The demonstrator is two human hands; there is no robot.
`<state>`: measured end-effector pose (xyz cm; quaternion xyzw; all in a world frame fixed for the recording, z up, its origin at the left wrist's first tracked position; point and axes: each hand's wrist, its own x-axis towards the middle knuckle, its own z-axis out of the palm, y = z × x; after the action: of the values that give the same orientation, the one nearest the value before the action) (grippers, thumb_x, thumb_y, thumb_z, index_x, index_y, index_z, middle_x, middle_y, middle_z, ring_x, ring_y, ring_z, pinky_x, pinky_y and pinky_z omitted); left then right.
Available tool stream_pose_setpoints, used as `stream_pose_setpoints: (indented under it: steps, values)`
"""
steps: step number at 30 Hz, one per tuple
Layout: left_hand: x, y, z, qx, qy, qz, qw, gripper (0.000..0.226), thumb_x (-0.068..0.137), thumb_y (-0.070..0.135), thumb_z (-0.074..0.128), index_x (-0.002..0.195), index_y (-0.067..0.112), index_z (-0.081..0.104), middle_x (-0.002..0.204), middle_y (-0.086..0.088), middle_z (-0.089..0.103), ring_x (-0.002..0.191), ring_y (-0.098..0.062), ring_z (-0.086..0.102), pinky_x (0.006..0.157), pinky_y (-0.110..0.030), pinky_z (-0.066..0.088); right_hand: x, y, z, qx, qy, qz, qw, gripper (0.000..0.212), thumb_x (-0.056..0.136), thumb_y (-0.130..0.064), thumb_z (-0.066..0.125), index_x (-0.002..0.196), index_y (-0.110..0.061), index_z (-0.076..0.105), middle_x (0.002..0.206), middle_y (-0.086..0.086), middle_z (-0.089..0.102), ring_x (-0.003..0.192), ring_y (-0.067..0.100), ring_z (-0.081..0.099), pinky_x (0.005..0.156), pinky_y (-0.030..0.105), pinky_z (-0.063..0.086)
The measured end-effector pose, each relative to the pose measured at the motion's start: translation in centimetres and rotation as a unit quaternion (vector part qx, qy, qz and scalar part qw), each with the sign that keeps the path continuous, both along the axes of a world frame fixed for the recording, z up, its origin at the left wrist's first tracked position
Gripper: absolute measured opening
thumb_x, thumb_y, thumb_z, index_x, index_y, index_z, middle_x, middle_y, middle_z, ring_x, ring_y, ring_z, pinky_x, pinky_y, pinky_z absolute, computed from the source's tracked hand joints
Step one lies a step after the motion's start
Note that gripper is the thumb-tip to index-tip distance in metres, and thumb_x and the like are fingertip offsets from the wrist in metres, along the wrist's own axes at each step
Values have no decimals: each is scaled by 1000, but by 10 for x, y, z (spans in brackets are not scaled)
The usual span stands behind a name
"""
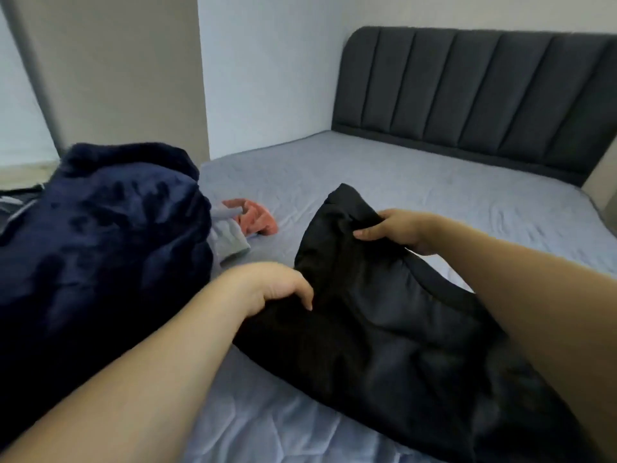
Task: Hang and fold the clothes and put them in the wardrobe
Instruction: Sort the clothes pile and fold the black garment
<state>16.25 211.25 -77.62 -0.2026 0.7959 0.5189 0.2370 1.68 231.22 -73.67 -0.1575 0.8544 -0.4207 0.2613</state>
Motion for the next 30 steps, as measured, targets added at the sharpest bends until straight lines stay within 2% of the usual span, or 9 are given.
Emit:
stream_pose_setpoints:
  steps: [3,7,9,11,14,17,23,26,30]
  values:
    - [-15,-24,98,-170,140,17,975,48,52,11,70,99,4,62,103,-17,63,93,-42,63,80,-37,53,1,-10,81,-102,56,-44,992,23,86,-15,71,109,-14,67,100,6,75,91,25,72,81,39,57]
    - [-6,-26,243,-344,309,30,886,17,57,10,52,74,12,49,70,-2,53,60,-24,50,58,-25,36,21,-25,197,-248,152,-134,947,17,79,-1,59,90,-10,66,85,9,73,73,24,70,68,32,58]
    - [12,-13,308,-444,378,31,812,16,64,16,50,80,19,53,74,3,58,63,-19,53,54,-24,33,40,-23,249,-309,179,-194,914,10,72,-3,52,76,-11,56,65,6,60,54,22,59,52,25,47]
    - [37,8,362,-514,425,20,744,19,69,17,50,86,23,55,80,3,59,66,-17,52,52,-25,31,63,-16,291,-369,176,-232,882,10,64,-6,47,72,-13,48,68,6,47,60,23,46,60,30,36]
    - [79,54,412,-558,444,-36,700,13,69,18,52,82,21,54,80,2,61,68,-18,55,54,-26,33,102,13,321,-469,156,-257,830,11,61,-7,40,66,-17,41,68,1,42,63,21,38,57,29,30]
    - [124,111,424,-550,403,-104,724,16,67,17,55,83,18,58,81,-1,63,71,-23,60,56,-25,40,141,57,305,-546,116,-259,788,19,46,-11,41,64,-18,37,68,0,45,64,21,40,59,26,35]
    - [178,240,324,-373,216,-275,860,35,63,8,67,98,7,72,94,-19,72,82,-40,71,61,-42,59,218,181,147,-617,57,-332,711,20,49,-13,44,68,-18,43,72,0,51,75,22,46,65,28,36]
    - [199,314,210,-275,95,-355,888,34,70,6,66,104,2,68,98,-25,71,86,-42,71,73,-51,59,270,257,33,-586,8,-375,718,26,90,-23,34,81,-15,57,81,2,69,83,19,60,70,30,43]
    - [235,387,73,-172,-69,-415,891,38,84,-1,63,122,-4,60,119,-30,63,102,-42,65,91,-54,52,337,340,-84,-379,7,-522,764,33,102,-12,34,72,-18,47,75,0,53,72,17,51,57,25,40]
